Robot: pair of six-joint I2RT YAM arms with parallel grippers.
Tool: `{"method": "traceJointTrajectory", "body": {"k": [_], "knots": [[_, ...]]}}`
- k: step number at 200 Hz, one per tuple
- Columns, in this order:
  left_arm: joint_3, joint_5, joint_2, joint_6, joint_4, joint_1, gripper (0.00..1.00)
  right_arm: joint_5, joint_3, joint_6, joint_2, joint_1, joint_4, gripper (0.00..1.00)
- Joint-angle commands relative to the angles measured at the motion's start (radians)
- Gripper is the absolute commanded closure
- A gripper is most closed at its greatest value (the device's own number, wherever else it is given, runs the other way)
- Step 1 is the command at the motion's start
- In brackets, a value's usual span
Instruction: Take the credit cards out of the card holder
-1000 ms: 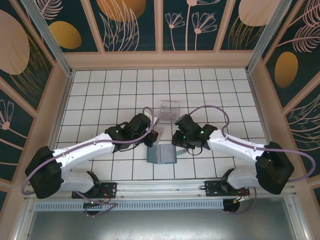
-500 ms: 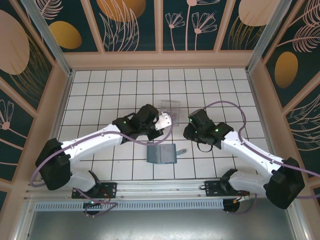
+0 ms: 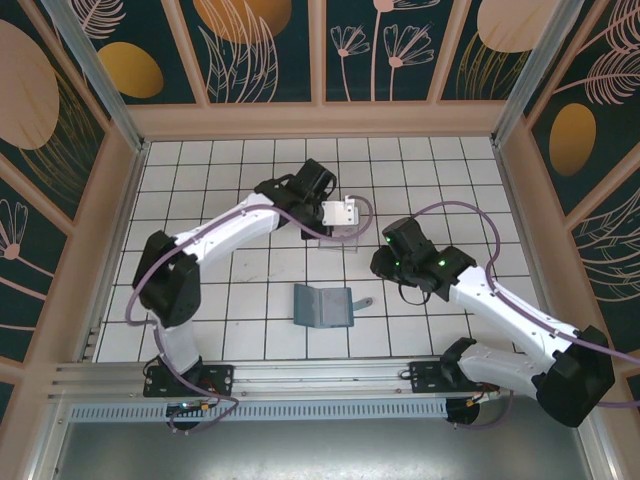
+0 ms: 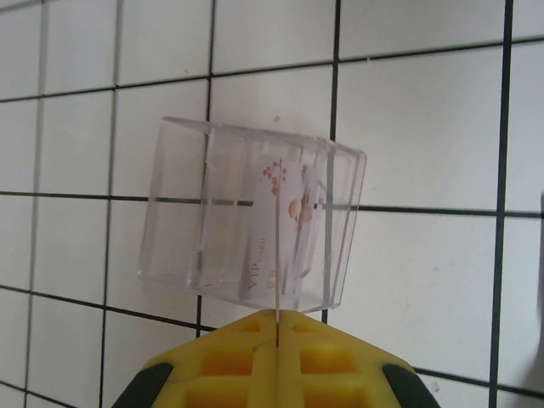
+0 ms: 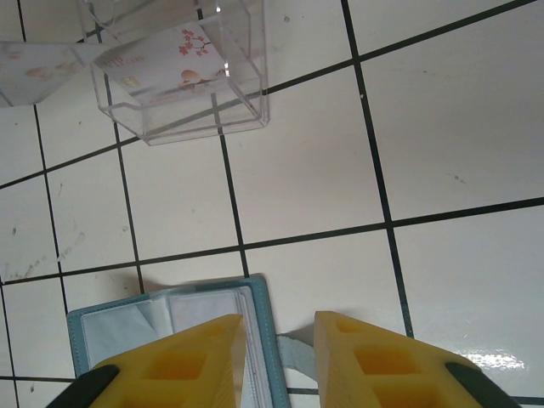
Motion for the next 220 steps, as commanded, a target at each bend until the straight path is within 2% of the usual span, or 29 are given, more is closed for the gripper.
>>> {"method": "traceJointTrajectory", "body": {"k": [1, 83, 121, 180, 208, 220], "knots": [[0.133, 0.092, 0.087, 0.081, -0.186, 0.027, 1.0, 0.027, -0.004, 0.017, -0.014, -0.009, -0.009, 0.72], [0.406, 0.119, 0.326, 0.114, -0.355, 0.032, 1.0, 0.02, -0.008, 0.022, -0.012, -0.024, -0.009, 0.72], [0.459, 0.114, 0.39, 0.104, -0.359, 0.031, 1.0, 0.019, -0.012, 0.02, -0.012, -0.03, -0.009, 0.71], [0.56, 0.19, 0.471, 0.104, -0.407, 0.031, 1.0, 0.017, -0.012, 0.019, -0.011, -0.034, -0.004, 0.71], [0.594, 0.175, 0.499, 0.095, -0.427, 0.03, 1.0, 0.014, -0.011, 0.017, -0.009, -0.035, -0.004, 0.71], [0.597, 0.164, 0.499, 0.093, -0.425, 0.03, 0.94, 0.014, -0.007, 0.015, -0.006, -0.035, -0.003, 0.72]]}}
